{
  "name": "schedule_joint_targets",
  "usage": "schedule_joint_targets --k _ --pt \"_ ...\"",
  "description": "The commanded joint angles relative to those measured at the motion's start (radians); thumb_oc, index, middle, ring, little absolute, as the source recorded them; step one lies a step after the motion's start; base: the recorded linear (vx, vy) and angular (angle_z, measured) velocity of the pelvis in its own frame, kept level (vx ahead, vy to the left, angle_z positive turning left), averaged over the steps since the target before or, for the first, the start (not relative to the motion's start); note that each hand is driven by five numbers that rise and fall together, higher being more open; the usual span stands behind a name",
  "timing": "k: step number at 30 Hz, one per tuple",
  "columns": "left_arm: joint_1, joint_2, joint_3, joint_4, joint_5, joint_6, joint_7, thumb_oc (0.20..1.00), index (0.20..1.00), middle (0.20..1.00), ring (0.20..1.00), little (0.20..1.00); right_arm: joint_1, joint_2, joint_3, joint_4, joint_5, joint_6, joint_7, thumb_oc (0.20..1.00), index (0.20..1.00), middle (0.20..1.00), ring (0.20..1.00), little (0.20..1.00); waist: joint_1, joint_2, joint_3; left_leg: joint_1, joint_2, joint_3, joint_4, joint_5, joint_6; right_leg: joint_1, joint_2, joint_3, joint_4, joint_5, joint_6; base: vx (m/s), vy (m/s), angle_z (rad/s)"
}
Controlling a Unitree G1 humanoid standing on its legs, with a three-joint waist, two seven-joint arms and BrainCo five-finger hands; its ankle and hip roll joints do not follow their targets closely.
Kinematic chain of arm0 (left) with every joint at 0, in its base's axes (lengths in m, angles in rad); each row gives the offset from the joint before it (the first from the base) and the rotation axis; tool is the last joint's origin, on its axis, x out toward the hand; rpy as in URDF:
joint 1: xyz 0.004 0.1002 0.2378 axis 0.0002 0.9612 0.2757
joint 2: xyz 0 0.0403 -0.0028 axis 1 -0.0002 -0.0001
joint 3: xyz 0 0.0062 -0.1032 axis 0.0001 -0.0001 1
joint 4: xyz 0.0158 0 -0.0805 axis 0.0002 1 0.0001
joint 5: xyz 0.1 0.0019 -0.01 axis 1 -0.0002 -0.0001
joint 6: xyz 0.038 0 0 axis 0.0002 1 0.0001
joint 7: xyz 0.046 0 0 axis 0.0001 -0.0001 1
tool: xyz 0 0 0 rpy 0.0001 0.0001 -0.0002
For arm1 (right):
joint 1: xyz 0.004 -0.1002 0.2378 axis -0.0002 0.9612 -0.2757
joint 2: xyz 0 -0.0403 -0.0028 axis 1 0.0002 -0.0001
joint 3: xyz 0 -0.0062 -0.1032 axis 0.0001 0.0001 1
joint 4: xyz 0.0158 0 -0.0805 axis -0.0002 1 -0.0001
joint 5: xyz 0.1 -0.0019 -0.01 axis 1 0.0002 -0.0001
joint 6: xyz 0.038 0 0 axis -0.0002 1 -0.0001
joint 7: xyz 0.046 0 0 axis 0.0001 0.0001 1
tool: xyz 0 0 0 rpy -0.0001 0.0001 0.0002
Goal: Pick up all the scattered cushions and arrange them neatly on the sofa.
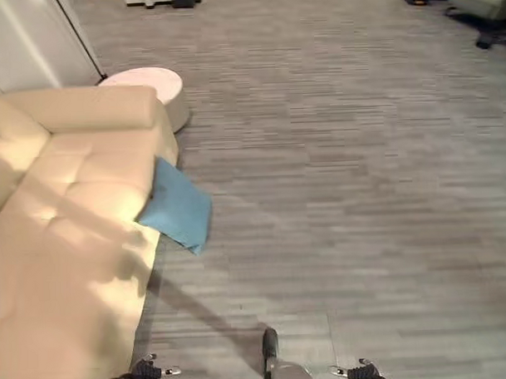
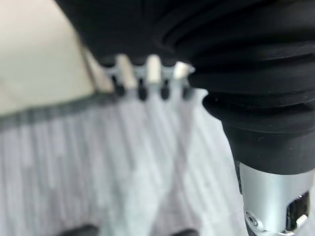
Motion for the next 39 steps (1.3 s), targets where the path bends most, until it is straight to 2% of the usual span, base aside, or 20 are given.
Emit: schedule_joint_targets --k 1,2,4,7,8,11,13,14,15,18,22,23,24,25,28,32,35,37,38,39 --pt "-0.089 0.029 -0.031 -0.036 -0.021 -0.014 0.012 1.000 1.000 1.000 1.000 1.000 -0.037 -0.051 -0.023 0.009 0.029 -0.014 -0.019 1.000 1.000 1.000 1.000 1.000 0.004 -0.021 0.064 -0.199 0.127 0.055 0.065 0.173 -0.018 0.055 -0.053 0.016 0.079 -0.104 0.191 0.28 -0.394 0.65" --pt "-0.087 0.029 -0.034 -0.032 -0.023 -0.013 0.015 1.000 1.000 1.000 1.000 1.000 -0.032 -0.053 -0.031 0.015 0.040 -0.009 -0.018 1.000 1.000 1.000 1.000 1.000 0.013 -0.029 0.064 -0.252 0.113 0.085 0.057 0.163 -0.011 0.087 -0.056 0.008 0.068 -0.117 0.184 0.31 -0.277 0.50" --pt "-0.080 0.025 -0.040 -0.028 -0.012 -0.012 0.012 1.000 1.000 1.000 1.000 1.000 -0.025 -0.058 -0.037 0.015 0.038 -0.012 -0.018 1.000 1.000 1.000 1.000 1.000 0.020 -0.019 0.047 -0.282 0.090 0.126 -0.123 0.130 0.006 0.130 -0.040 -0.001 0.047 -0.142 0.193 0.43 -0.198 0.26" --pt "-0.064 0.018 -0.039 -0.021 0.004 -0.008 0.010 1.000 1.000 1.000 1.000 1.000 -0.023 -0.062 -0.031 0.015 0.023 -0.014 -0.018 1.000 1.000 1.000 1.000 1.000 0.035 0.008 0.043 -0.272 0.063 0.130 -0.306 0.209 0.009 0.180 -0.001 0.007 0.046 -0.173 0.196 0.39 -0.089 0.01" --pt "-0.052 0.014 -0.033 -0.015 0.010 -0.006 0.009 1.000 1.000 1.000 1.000 1.000 -0.024 -0.062 -0.027 0.015 0.013 -0.016 -0.016 1.000 1.000 1.000 1.000 1.000 0.047 0.021 0.038 -0.295 0.058 0.151 -0.364 0.262 -0.001 0.216 0.020 0.021 0.049 -0.201 0.195 0.43 -0.061 -0.44" --pt "-0.028 0.013 -0.004 -0.002 -0.006 -0.002 0.012 1.000 1.000 1.000 1.000 1.000 -0.033 -0.054 -0.016 0.014 -0.014 -0.011 -0.006 1.000 1.000 1.000 1.000 1.000 0.079 0.025 0.020 -0.265 0.045 0.139 -0.342 0.239 0.028 0.238 0.006 0.033 0.149 -0.255 0.208 0.47 0.040 -0.61" --pt "-0.026 0.014 -0.002 -0.002 -0.007 -0.002 0.011 1.000 1.000 1.000 1.000 1.000 -0.036 -0.053 -0.014 0.015 -0.022 -0.010 -0.004 1.000 1.000 1.000 1.000 1.000 0.086 0.026 0.016 -0.255 0.041 0.132 -0.345 0.231 0.037 0.228 -0.003 0.036 0.193 -0.249 0.219 0.22 0.084 -0.45" --pt "-0.029 0.016 -0.002 0.000 -0.012 -0.001 0.008 1.000 1.000 1.000 1.000 1.000 -0.043 -0.053 -0.018 0.013 -0.039 -0.010 -0.002 1.000 1.000 1.000 1.000 1.000 0.087 0.032 0.017 -0.210 0.041 0.143 -0.365 0.214 0.061 0.155 -0.052 0.009 0.373 -0.182 0.271 0.20 0.123 -0.22" --pt "-0.032 0.020 -0.005 -0.005 -0.013 -0.001 0.006 1.000 1.000 1.000 1.000 1.000 -0.049 -0.053 -0.014 0.008 -0.044 -0.009 -0.002 1.000 1.000 1.000 1.000 1.000 0.083 0.039 0.025 -0.189 0.045 0.141 -0.372 0.208 0.074 0.113 -0.074 -0.008 0.469 -0.136 0.283 0.26 0.152 -0.31" --pt "-0.050 0.034 -0.017 -0.007 -0.010 -0.002 0.006 1.000 1.000 1.000 1.000 1.000 -0.054 -0.043 -0.014 -0.004 -0.029 -0.011 -0.002 1.000 1.000 1.000 1.000 1.000 0.051 0.053 0.044 -0.098 0.063 0.093 -0.410 0.180 0.079 0.004 -0.103 -0.070 0.552 -0.140 0.248 0.32 0.046 0.27" --pt "-0.061 0.045 -0.014 -0.012 -0.013 -0.008 0.008 1.000 1.000 1.000 1.000 1.000 -0.057 -0.038 -0.006 -0.012 -0.025 -0.016 -0.006 1.000 1.000 1.000 1.000 1.000 0.028 0.048 0.047 -0.057 0.067 0.070 -0.424 0.154 0.062 -0.042 -0.089 -0.078 0.375 -0.152 0.239 0.23 -0.108 0.45" --pt "-0.063 0.046 -0.010 -0.002 -0.007 -0.010 0.007 1.000 1.000 1.000 1.000 1.000 -0.059 -0.035 -0.004 -0.010 -0.021 -0.015 -0.004 1.000 1.000 1.000 1.000 1.000 0.018 0.032 0.042 -0.043 0.058 0.049 -0.423 0.135 0.055 -0.054 -0.078 -0.026 0.250 -0.123 0.249 0.16 -0.099 0.48" --pt "-0.063 0.045 -0.010 -0.002 -0.007 -0.011 0.007 1.000 1.000 1.000 1.000 1.000 -0.059 -0.035 -0.003 -0.009 -0.021 -0.015 -0.004 1.000 1.000 1.000 1.000 1.000 0.018 0.034 0.046 -0.038 0.060 0.048 -0.424 0.134 0.054 -0.047 -0.075 -0.027 0.245 -0.121 0.249 0.41 -0.265 0.95" --pt "-0.053 0.047 0.003 0.014 -0.002 -0.015 0.005 1.000 1.000 1.000 1.000 1.000 -0.057 -0.029 0.002 -0.003 -0.021 -0.013 0.000 1.000 1.000 1.000 1.000 1.000 0.007 0.019 0.042 -0.013 0.059 0.014 -0.411 0.101 0.044 -0.067 -0.070 0.053 0.150 -0.064 0.266 0.31 -0.222 1.00" --pt "-0.040 0.046 0.012 0.037 0.005 -0.015 0.004 1.000 1.000 1.000 1.000 1.000 -0.051 -0.026 0.001 0.006 -0.015 -0.012 0.006 1.000 1.000 1.000 1.000 1.000 0.007 0.004 0.027 0.002 0.065 -0.011 -0.403 0.078 0.032 -0.039 -0.072 0.070 0.116 -0.049 0.267 0.29 -0.281 0.88" --pt "-0.025 0.038 0.028 0.048 -0.013 -0.012 0.006 1.000 1.000 1.000 1.000 1.000 -0.040 -0.027 0.011 0.006 -0.012 -0.015 0.011 1.000 1.000 1.000 1.000 1.000 0.024 -0.012 0.014 -0.024 0.095 -0.057 -0.305 0.070 0.001 0.004 -0.057 0.060 0.127 -0.084 0.239 0.15 -0.260 0.52" --pt "-0.041 0.035 0.020 0.037 -0.026 -0.007 0.008 1.000 1.000 1.000 1.000 1.000 -0.034 -0.035 0.009 0.002 -0.001 -0.016 0.006 1.000 1.000 1.000 1.000 1.000 0.033 -0.034 0.034 -0.102 0.119 -0.009 -0.196 0.094 -0.023 0.042 -0.065 0.004 0.125 -0.112 0.220 0.05 -0.221 0.60" --pt "-0.048 0.033 0.010 0.029 -0.027 -0.004 0.007 1.000 1.000 1.000 1.000 1.000 -0.029 -0.037 0.004 0.003 0.007 -0.015 0.007 1.000 1.000 1.000 1.000 1.000 0.033 -0.042 0.035 -0.126 0.140 0.065 -0.201 0.090 -0.019 0.076 -0.066 -0.045 0.105 -0.130 0.215 0.08 -0.183 1.08" --pt "-0.056 0.033 -0.003 0.016 -0.025 -0.003 0.004 1.000 1.000 1.000 1.000 1.000 -0.023 -0.035 -0.004 0.000 0.018 -0.015 0.008 1.000 1.000 1.000 1.000 1.000 0.028 -0.045 0.036 -0.152 0.150 0.146 -0.244 0.096 -0.012 0.101 -0.070 -0.089 0.094 -0.144 0.218 0.08 -0.111 1.27" --pt "-0.055 0.033 -0.003 0.016 -0.025 -0.003 0.004 1.000 1.000 1.000 1.000 1.000 -0.023 -0.035 -0.004 0.000 0.018 -0.015 0.008 1.000 1.000 1.000 1.000 1.000 0.027 -0.045 0.035 -0.153 0.149 0.145 -0.243 0.096 -0.012 0.101 -0.071 -0.090 0.094 -0.144 0.218 0.08 -0.088 1.68"
